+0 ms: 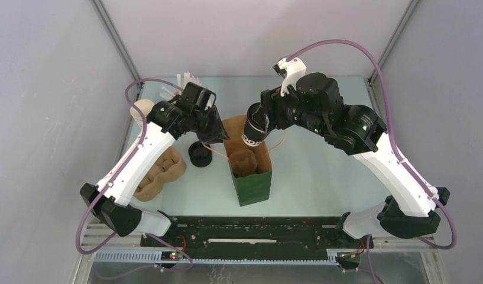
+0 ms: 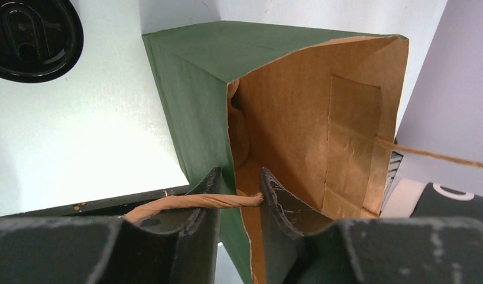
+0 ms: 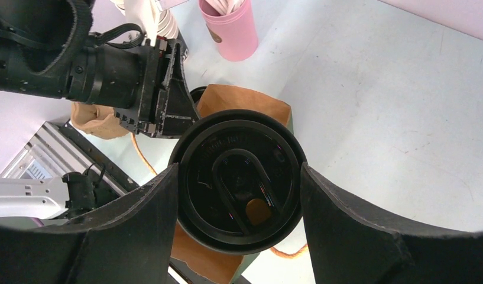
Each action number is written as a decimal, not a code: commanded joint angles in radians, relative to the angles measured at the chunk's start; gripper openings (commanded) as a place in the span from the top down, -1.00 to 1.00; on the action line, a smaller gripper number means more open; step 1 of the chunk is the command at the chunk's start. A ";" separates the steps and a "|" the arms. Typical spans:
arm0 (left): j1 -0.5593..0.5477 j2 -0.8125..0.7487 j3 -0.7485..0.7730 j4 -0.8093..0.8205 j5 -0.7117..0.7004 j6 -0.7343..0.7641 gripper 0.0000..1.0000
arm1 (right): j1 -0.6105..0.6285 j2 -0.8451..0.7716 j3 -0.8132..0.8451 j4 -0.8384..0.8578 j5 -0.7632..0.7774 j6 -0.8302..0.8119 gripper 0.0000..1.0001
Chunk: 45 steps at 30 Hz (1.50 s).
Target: Pack the takeout coffee
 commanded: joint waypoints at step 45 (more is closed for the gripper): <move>-0.087 -0.241 -0.446 0.914 -0.066 -0.193 1.00 | 0.037 -0.190 -0.616 0.589 0.130 -0.406 0.41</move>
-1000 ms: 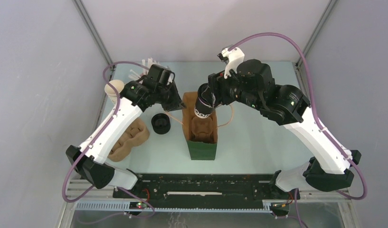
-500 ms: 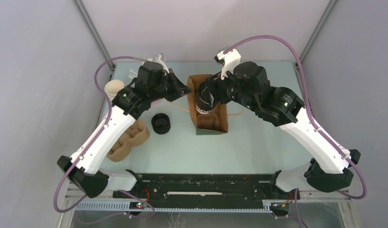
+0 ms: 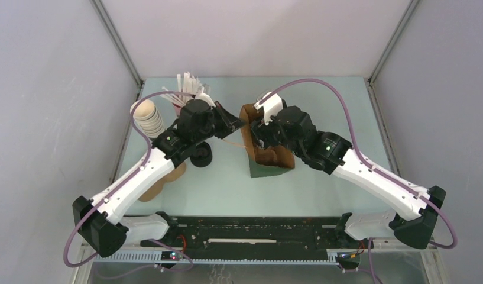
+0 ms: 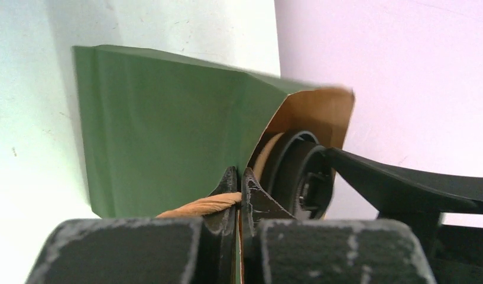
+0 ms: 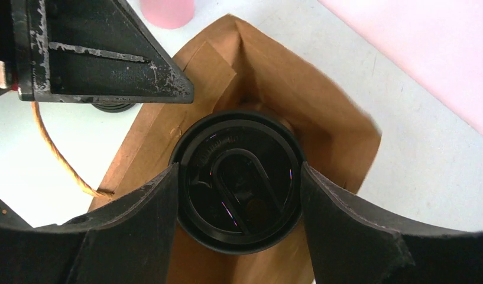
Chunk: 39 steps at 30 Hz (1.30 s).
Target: Pack the takeout coffee
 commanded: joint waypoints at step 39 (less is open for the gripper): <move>0.066 0.039 -0.001 0.063 0.218 -0.143 1.00 | -0.061 -0.058 -0.258 0.271 -0.297 -0.373 0.38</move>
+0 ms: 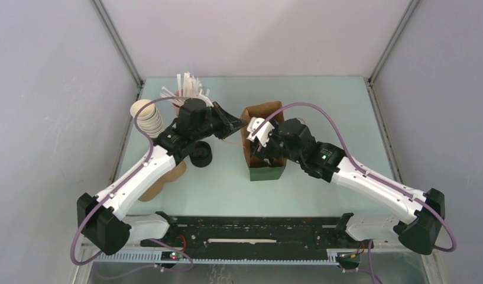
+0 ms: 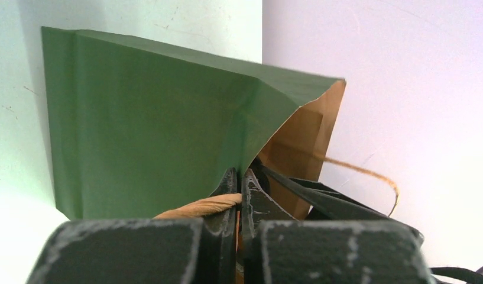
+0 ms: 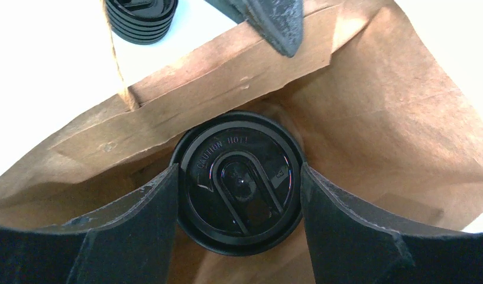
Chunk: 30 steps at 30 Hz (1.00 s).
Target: Pack the takeout coffee
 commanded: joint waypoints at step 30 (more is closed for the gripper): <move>-0.041 -0.010 0.041 0.090 -0.003 0.112 1.00 | -0.095 -0.056 -0.022 0.171 0.032 0.243 0.40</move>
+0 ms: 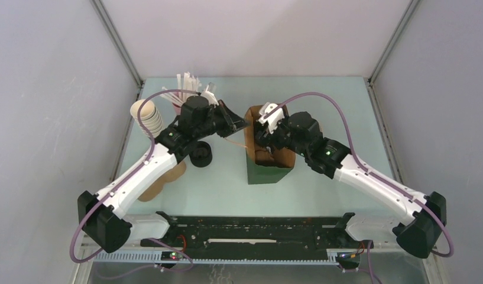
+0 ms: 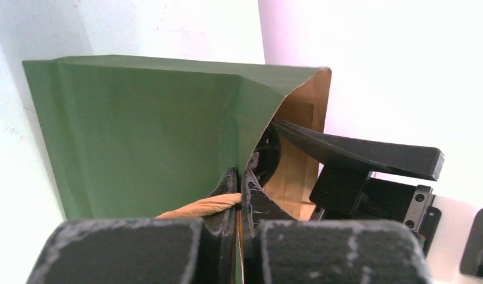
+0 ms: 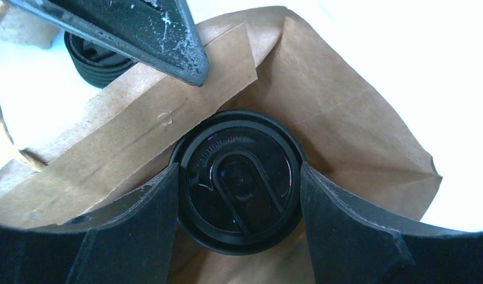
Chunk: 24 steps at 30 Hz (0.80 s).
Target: Pack the takeout coffee
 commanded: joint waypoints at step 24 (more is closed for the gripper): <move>-0.077 -0.052 -0.023 0.122 -0.083 -0.055 1.00 | 0.029 -0.070 -0.022 0.177 0.159 0.143 0.42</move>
